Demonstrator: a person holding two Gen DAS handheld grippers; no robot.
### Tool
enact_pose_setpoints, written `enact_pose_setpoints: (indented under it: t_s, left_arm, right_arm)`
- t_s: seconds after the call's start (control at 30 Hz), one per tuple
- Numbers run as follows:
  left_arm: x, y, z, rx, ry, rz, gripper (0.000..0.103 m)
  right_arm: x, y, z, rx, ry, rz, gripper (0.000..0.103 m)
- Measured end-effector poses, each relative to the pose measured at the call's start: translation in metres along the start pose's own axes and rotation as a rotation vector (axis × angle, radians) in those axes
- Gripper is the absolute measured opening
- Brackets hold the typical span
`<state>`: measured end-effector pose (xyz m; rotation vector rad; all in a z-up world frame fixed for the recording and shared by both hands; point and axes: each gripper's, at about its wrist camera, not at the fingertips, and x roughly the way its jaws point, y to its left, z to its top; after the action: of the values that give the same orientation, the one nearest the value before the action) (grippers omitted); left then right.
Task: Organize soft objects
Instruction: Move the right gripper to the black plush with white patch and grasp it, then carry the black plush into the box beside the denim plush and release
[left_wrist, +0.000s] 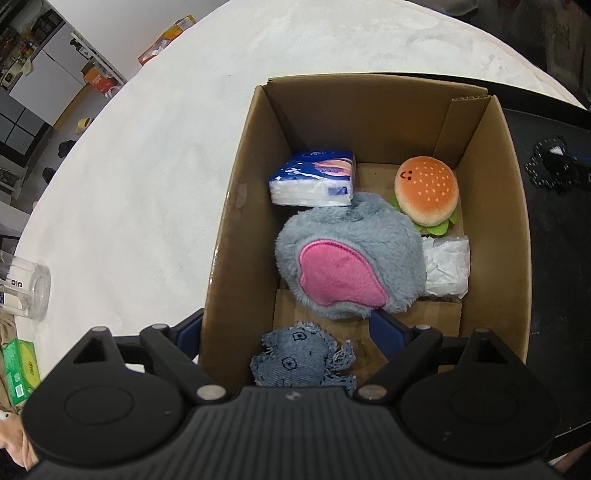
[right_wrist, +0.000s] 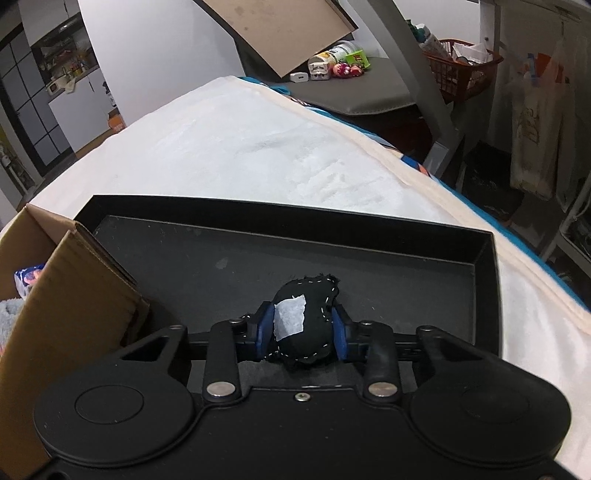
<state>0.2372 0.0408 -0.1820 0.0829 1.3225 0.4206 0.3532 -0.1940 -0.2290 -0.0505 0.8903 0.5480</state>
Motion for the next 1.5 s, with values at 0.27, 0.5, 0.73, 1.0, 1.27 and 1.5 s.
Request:
enact_pose_setpoints:
  t_s: [0.27, 0.5, 0.73, 1.0, 1.27, 1.5]
  left_arm:
    - [-0.003, 0.004, -0.003, -0.012, -0.014, -0.021, 0.091]
    - [-0.008, 0.009, -0.006, -0.022, -0.031, -0.050, 0.091]
    - [-0.012, 0.017, -0.011, -0.039, -0.055, -0.077, 0.091]
    - [-0.017, 0.031, -0.020, -0.062, -0.084, -0.119, 0.090]
    - [-0.023, 0.043, -0.027, -0.081, -0.134, -0.162, 0.088]
    - [-0.027, 0.051, -0.033, -0.095, -0.170, -0.180, 0.080]
  right_arm:
    - [-0.012, -0.002, -0.006, 0.024, 0.027, -0.034, 0.031]
    - [-0.032, 0.001, -0.005, 0.040, 0.012, -0.038, 0.031]
    - [-0.054, 0.009, -0.007, 0.058, -0.009, -0.041, 0.031]
    - [-0.076, 0.026, -0.008, 0.056, -0.031, -0.027, 0.031]
    - [-0.098, 0.047, -0.003, 0.042, -0.057, -0.011, 0.031]
    - [-0.118, 0.072, 0.004, 0.019, -0.076, 0.022, 0.031]
